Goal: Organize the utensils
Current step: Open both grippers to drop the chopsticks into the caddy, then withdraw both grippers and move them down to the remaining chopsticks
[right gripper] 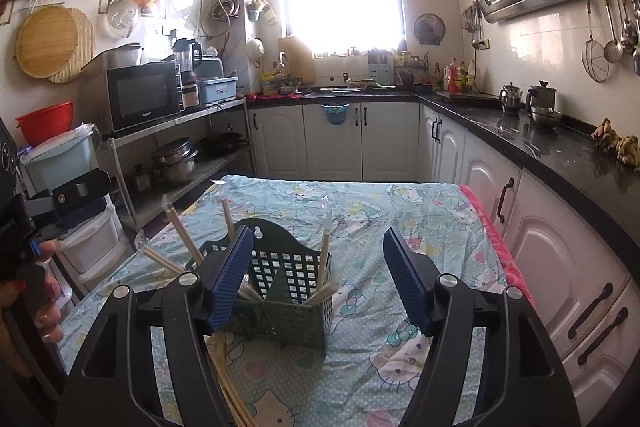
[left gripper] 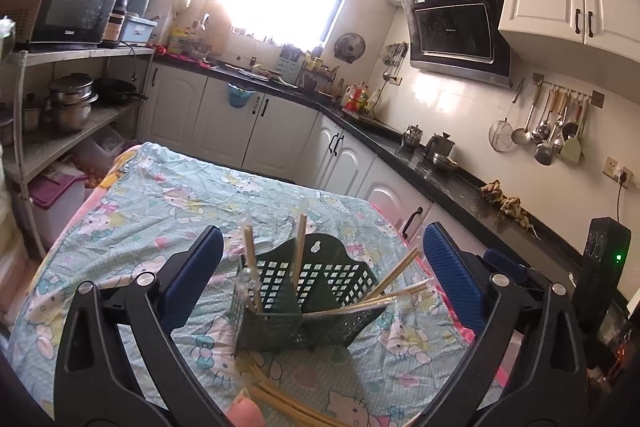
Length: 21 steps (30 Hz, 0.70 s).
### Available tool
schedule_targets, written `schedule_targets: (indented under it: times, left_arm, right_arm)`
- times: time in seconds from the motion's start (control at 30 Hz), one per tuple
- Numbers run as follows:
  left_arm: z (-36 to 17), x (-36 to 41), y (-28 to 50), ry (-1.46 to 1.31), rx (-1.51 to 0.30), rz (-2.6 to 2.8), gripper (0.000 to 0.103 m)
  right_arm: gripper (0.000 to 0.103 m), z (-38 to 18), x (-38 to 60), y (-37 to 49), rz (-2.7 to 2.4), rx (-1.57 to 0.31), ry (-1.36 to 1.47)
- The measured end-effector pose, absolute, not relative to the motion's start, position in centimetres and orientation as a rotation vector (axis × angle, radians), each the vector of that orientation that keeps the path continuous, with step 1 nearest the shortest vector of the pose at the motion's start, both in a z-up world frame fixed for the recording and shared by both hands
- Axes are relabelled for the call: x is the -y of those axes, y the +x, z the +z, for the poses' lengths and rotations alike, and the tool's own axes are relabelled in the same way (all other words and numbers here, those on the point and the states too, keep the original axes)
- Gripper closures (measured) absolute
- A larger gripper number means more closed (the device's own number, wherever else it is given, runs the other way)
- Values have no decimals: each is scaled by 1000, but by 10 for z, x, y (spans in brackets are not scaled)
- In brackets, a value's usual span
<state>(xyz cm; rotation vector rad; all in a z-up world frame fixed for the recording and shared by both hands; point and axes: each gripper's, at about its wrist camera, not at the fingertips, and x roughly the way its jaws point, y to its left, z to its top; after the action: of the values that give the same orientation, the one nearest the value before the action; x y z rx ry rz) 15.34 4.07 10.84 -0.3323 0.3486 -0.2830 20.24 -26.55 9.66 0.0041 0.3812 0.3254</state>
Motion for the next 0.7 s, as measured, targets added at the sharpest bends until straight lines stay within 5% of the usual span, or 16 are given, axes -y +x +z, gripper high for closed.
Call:
schedule_targets:
  times: [0.7]
  left_arm:
    - [83,-58,124,-340,-413,-238,11]
  right_arm:
    - [37,75,249,173,385,-443,-74]
